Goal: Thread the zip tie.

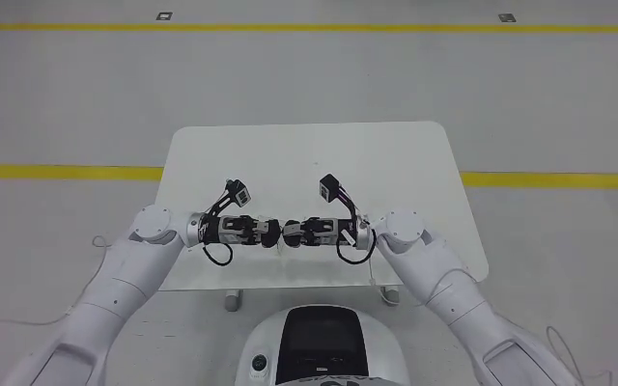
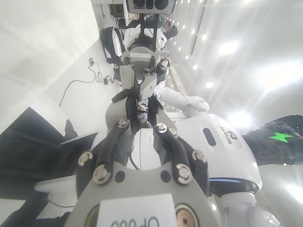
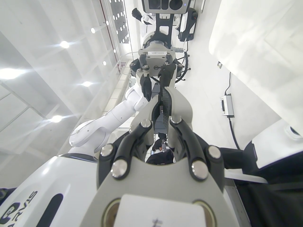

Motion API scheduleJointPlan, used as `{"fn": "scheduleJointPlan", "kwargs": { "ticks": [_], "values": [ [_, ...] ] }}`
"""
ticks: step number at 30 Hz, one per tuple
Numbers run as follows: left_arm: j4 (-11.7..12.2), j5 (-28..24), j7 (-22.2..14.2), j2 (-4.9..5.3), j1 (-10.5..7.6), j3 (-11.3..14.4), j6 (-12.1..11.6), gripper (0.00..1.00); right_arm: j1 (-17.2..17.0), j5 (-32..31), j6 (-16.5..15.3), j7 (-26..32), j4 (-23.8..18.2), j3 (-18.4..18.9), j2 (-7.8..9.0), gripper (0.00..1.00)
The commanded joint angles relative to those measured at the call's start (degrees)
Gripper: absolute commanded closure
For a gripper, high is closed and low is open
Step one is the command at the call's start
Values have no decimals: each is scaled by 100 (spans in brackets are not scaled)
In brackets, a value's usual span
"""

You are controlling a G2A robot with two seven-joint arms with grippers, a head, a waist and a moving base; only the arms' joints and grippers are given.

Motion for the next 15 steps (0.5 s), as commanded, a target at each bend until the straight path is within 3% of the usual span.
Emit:
{"fn": "scheduleJointPlan", "kwargs": {
  "ticks": [1, 9, 15],
  "values": [
    [2, -2, 0, 3, -1, 15, -4, 89, -6, 11, -10, -3, 3, -3, 3, 100],
    [21, -8, 0, 6, -23, 86, -1, 94, 0, 56, -40, -9, 28, -26, 11, 100],
    [39, -4, 0, 1, -60, 135, 1, 92, 14, 79, -76, 3, 44, -51, 15, 100]
  ]
}}
